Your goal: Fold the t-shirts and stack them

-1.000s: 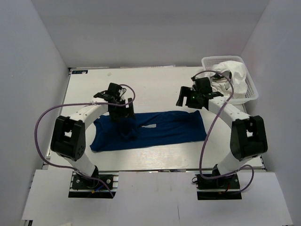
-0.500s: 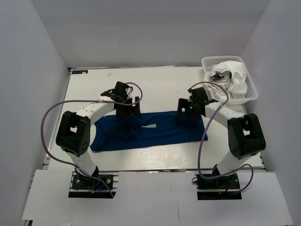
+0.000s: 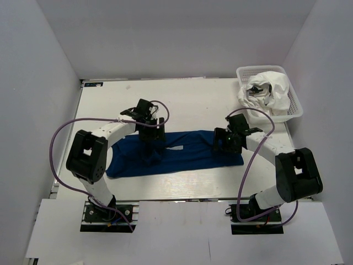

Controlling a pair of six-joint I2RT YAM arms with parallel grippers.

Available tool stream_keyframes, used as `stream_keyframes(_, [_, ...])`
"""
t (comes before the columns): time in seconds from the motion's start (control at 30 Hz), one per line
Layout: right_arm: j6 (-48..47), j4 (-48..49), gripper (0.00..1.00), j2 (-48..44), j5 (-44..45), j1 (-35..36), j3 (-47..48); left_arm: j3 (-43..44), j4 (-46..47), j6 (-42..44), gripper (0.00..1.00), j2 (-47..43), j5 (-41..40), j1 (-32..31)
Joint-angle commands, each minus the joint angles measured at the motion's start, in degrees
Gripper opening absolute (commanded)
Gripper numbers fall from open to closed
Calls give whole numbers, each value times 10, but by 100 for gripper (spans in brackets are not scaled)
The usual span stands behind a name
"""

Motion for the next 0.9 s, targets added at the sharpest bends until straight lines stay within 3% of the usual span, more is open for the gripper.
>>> stream_keyframes(0.0, [1, 0, 90, -15, 10, -2, 20, -27, 11, 11, 79, -14, 38, -11])
stream_keyframes(0.07, [-2, -6, 90, -17, 18, 0, 30, -42, 6, 11, 60, -20, 46, -11])
stream_keyframes(0.17, [-5, -14, 90, -12, 21, -2, 35, -73, -25, 11, 49, -47, 52, -17])
stream_keyframes(0.4, [-9, -28, 90, -11, 34, -4, 49, -146, -160, -10, 49, -183, 71, -22])
stream_keyframes(0.53, [-17, -43, 90, -8, 46, -3, 63, -209, -208, -64, 62, -311, 125, -27])
stream_keyframes(0.6, [-28, -51, 90, -10, 46, 0, 72, -216, -241, -82, 64, -339, 92, -27])
stream_keyframes(0.63, [-32, -54, 90, -12, 45, 2, 82, -216, -251, -88, 71, -348, 66, -27])
stream_keyframes(0.77, [-49, -53, 90, -54, 88, 16, 114, -118, -257, -101, 80, -346, -2, -27])
stream_keyframes(0.87, [-49, -21, 90, -67, 89, 24, 139, -55, -212, -108, 90, -317, -44, -22])
